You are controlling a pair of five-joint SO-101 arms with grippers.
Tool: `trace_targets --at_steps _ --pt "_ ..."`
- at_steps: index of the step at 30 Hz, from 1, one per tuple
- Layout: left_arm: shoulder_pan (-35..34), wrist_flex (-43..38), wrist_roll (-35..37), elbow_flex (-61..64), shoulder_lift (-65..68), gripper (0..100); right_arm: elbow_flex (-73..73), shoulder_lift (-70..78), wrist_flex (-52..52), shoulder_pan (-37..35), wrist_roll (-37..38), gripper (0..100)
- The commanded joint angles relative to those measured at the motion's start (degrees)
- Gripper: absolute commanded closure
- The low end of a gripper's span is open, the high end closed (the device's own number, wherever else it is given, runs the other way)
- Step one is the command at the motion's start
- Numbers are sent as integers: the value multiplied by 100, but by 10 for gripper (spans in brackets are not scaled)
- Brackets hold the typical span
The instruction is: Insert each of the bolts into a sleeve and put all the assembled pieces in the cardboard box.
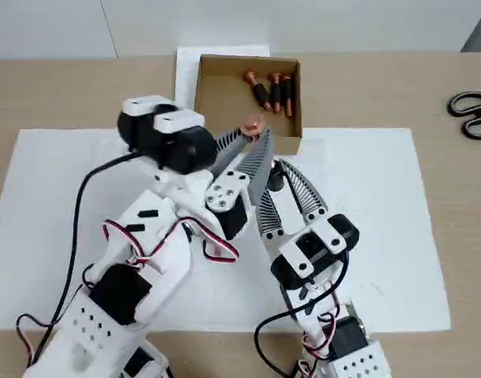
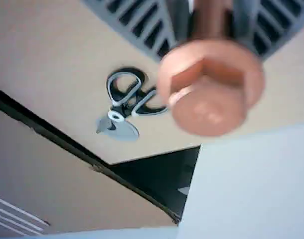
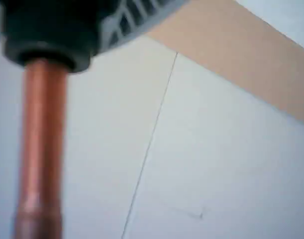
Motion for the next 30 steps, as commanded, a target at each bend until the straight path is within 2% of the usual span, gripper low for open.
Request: trace_targets --at_steps 1,5,11,19,23,26,30 --pt "-26 -193 -255 -330 -18 994 18 -136 -136 -31 53 994" --pt "-18 -167 -316 -312 -18 994 18 -136 -136 -31 53 994" --pt "290 316 -316 -259 -18 994 18 -136 -136 -31 53 994" --pt "299 413 -334 -242 -18 994 18 -136 -136 -31 53 994" --pt "299 923 -334 -4 -9 992 18 -136 -136 -31 53 994" --pt "299 1336 -334 -4 -9 943 18 -136 -136 -31 53 994" --pt "299 1415 -334 -4 -18 840 18 -136 -136 -31 53 994"
